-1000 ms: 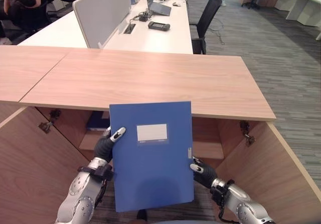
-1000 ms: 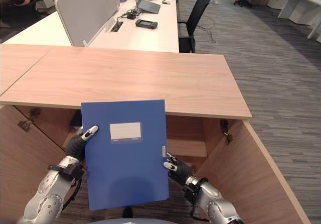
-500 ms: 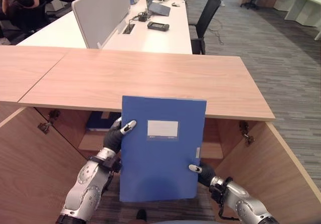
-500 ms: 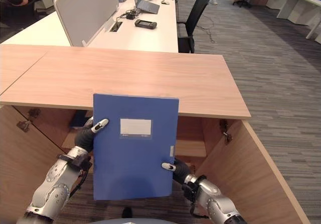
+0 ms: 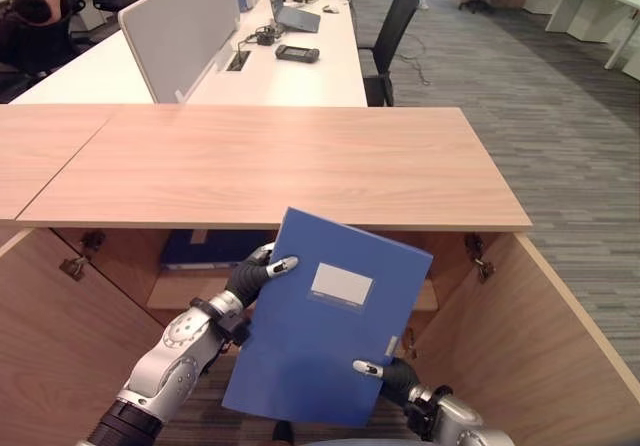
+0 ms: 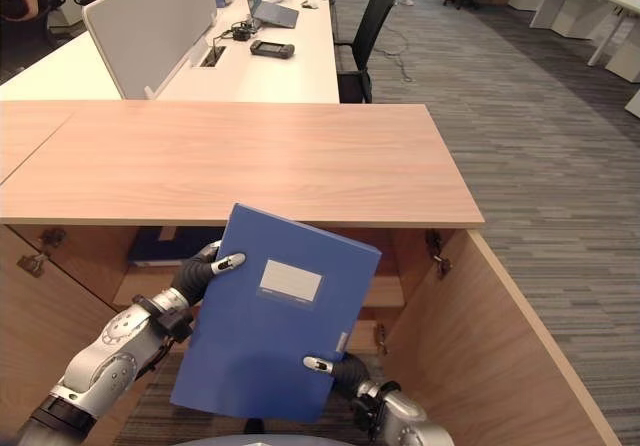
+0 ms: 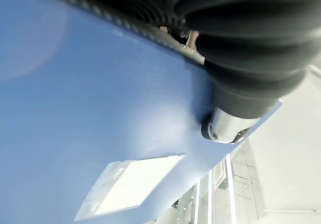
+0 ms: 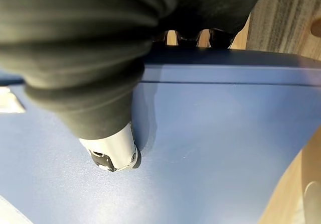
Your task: Put the empty folder in the office cabinet
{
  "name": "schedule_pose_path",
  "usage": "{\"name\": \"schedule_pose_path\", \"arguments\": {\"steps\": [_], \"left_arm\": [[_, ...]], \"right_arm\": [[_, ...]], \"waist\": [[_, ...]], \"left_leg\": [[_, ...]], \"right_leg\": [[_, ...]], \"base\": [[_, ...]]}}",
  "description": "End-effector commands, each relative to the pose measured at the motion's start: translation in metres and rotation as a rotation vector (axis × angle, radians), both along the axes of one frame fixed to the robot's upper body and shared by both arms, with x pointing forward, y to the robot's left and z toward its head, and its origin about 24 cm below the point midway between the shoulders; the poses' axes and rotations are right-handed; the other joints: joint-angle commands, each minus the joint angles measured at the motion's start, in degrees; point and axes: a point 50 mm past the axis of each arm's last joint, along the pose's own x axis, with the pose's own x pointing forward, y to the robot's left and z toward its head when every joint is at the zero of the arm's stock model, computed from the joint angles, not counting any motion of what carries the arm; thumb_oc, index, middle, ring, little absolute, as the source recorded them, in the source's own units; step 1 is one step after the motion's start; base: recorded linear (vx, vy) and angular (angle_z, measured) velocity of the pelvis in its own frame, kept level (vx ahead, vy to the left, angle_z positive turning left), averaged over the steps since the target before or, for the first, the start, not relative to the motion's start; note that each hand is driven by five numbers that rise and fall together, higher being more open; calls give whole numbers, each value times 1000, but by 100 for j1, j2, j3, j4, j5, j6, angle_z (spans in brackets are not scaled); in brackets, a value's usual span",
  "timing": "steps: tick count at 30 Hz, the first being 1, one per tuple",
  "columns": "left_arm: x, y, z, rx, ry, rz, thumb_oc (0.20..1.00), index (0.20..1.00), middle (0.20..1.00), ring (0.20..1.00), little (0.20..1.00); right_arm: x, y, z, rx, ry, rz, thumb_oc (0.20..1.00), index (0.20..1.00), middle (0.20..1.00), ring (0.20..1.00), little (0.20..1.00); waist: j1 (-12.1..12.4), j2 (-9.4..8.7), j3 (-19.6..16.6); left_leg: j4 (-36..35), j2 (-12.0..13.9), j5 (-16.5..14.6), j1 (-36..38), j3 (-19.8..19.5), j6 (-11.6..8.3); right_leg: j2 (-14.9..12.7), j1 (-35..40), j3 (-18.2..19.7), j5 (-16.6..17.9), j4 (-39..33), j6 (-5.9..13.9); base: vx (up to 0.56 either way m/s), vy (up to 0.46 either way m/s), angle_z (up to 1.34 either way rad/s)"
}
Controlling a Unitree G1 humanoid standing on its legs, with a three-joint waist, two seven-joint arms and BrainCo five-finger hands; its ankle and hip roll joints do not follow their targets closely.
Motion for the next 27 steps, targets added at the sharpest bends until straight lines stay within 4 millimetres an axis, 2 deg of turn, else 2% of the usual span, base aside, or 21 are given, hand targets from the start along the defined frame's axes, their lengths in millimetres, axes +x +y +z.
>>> {"name": "schedule_pose_path", "arguments": {"steps": [1, 2, 3, 8, 9, 12, 15, 18, 19, 27], "left_arm": [[-11, -53, 15, -158, -12, -329, 216, 216, 216, 216, 216], [-12, -50, 14, -152, -4, -317, 564, 564, 564, 564, 564], [-14, -49, 10, -149, 14, -317, 1000, 1000, 1000, 1000, 1000], [-19, -30, -4, -58, 85, -292, 1000, 1000, 1000, 1000, 1000], [-22, -16, -13, -7, 127, -252, 1000, 1000, 1000, 1000, 1000], [-22, -11, -21, 0, 153, -219, 1000, 1000, 1000, 1000, 1000], [-26, 20, -52, 119, 239, -61, 1000, 1000, 1000, 1000, 1000], [-30, 29, -62, 163, 264, -12, 1000, 1000, 1000, 1000, 1000], [-36, 36, -78, 190, 311, 54, 1000, 1000, 1000, 1000, 1000], [-73, 49, -150, 300, 584, 317, 1000, 1000, 1000, 1000, 1000]], "right_arm": [[40, 16, 20, 198, -22, -172, 200, 200, 200, 200, 200], [35, 16, 15, 213, 16, -195, 200, 200, 200, 200, 200], [34, 14, 11, 212, 37, -221, 200, 200, 200, 200, 200], [15, 1, -18, 213, 218, -394, 200, 200, 200, 200, 200], [6, -7, -32, 172, 294, -451, 200, 200, 200, 200, 200], [3, -12, -37, 152, 316, -468, 200, 200, 200, 200, 200], [-12, -31, -53, 76, 416, -557, 200, 200, 200, 200, 200], [-14, -33, -57, 56, 437, -561, 200, 200, 200, 200, 200], [-14, -33, -58, 46, 448, -565, 200, 200, 200, 200, 200], [2, -27, -55, 55, 428, -590, 200, 200, 200, 200, 200]], "waist": [[86, -97, 71], [85, -97, 80], [87, -97, 78], [90, -67, 74], [107, -62, 74], [108, -61, 78], [109, -46, 73], [112, -29, 70], [125, -25, 64], [178, 25, 45]], "left_leg": [[21, -354, -878, 465, 111, 83], [21, -355, -878, 469, 117, 77], [21, -352, -877, 466, 118, 76], [21, -353, -886, 483, 138, 61], [21, -353, -886, 493, 150, 54], [21, -349, -884, 497, 155, 52], [21, -356, -887, 498, 137, 60], [21, -359, -885, 490, 133, 62], [21, -358, -883, 479, 132, 70], [21, -403, -871, 426, 148, 117]], "right_leg": [[352, -263, -54, 173, 44, 23], [354, -260, -48, 177, 44, 29], [355, -262, -51, 176, 44, 30], [363, -263, -48, 184, 44, 42], [372, -259, -46, 186, 44, 39], [375, -257, -53, 184, 44, 36], [380, -265, -73, 170, 44, 42], [381, -270, -75, 165, 44, 39], [381, -279, -70, 161, 44, 34], [337, -319, -36, 199, 44, 16]], "base": [[0, 0, 0], [-14, -7, -6], [-7, 0, -9], [0, 0, -2], [0, 0, 0], [0, 0, 0], [0, 0, 0], [0, 0, 0], [-2, 21, 4], [-6, 37, 0]]}}
